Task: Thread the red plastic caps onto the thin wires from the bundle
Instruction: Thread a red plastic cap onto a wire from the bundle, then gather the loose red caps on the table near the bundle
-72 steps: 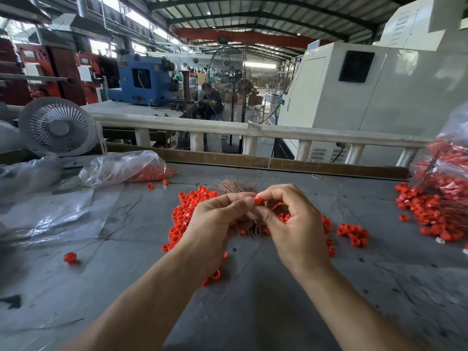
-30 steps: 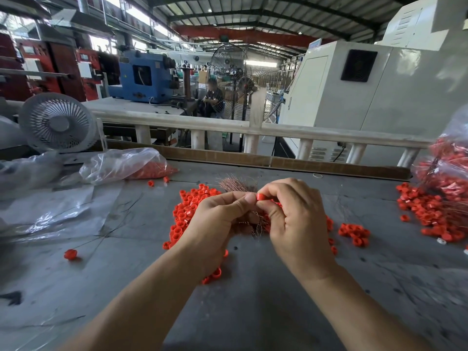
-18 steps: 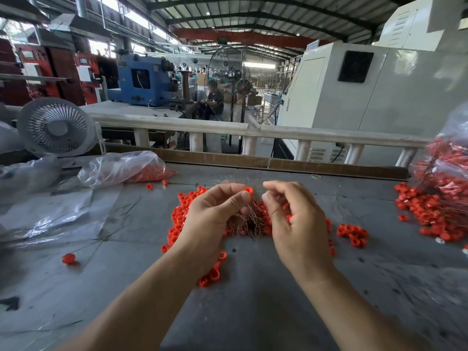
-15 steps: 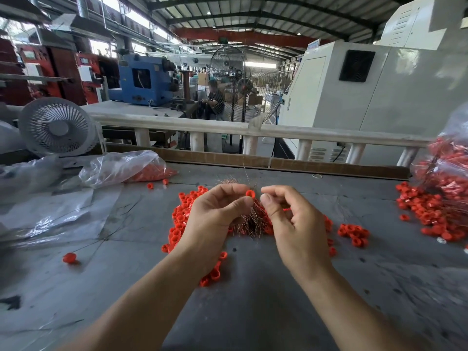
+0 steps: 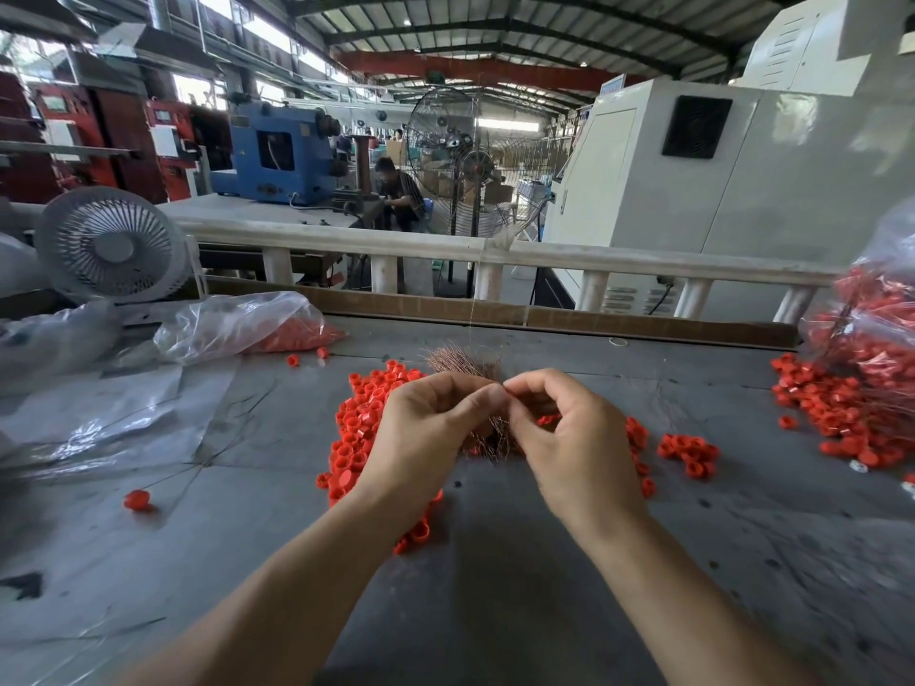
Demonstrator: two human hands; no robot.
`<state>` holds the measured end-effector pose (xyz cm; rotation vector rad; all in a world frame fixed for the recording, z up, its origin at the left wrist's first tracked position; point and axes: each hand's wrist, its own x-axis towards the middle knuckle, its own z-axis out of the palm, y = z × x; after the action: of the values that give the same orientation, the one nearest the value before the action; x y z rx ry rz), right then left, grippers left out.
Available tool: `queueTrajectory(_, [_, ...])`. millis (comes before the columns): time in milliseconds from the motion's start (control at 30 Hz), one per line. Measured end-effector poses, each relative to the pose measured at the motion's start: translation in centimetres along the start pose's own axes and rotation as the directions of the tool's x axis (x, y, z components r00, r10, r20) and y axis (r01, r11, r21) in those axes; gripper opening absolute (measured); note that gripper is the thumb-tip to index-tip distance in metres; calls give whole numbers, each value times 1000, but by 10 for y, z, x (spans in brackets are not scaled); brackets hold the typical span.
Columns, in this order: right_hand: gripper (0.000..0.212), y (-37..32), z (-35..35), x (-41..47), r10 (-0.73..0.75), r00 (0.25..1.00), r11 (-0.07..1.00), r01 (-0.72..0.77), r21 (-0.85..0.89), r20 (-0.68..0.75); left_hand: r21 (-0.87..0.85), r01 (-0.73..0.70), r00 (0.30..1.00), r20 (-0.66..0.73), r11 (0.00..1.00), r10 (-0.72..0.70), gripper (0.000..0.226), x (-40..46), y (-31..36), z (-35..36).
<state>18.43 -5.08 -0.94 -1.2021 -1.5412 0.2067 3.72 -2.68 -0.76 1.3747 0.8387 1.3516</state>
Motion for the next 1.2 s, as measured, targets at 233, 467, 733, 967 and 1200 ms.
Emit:
queueTrajectory(233, [15,-4,1,0,-185,978,957,201,-208,92,93,78,985,-161,993,-63,19,7,-1,-8])
queueTrajectory(467, [17,-4,-3,-3,-206,965,902,252,-351,164,-249,194,940,-229,949,-252,15,9,6,-13])
queueTrajectory(733, [9,-2,3,-8,-138,971,964,177,-197,195,-572,167,943,-146,803,-300,10,8,11,-16])
queueTrajectory(967, [11,10,-13,3,-31,997,979,44,-201,66,-489,162,959,-125,857,-253,15,12,8,-20])
queueTrajectory(1200, [8,53,-69,27,239,911,793,-382,-474,-336,191,114,961,-270,975,-60,13,11,3,-24])
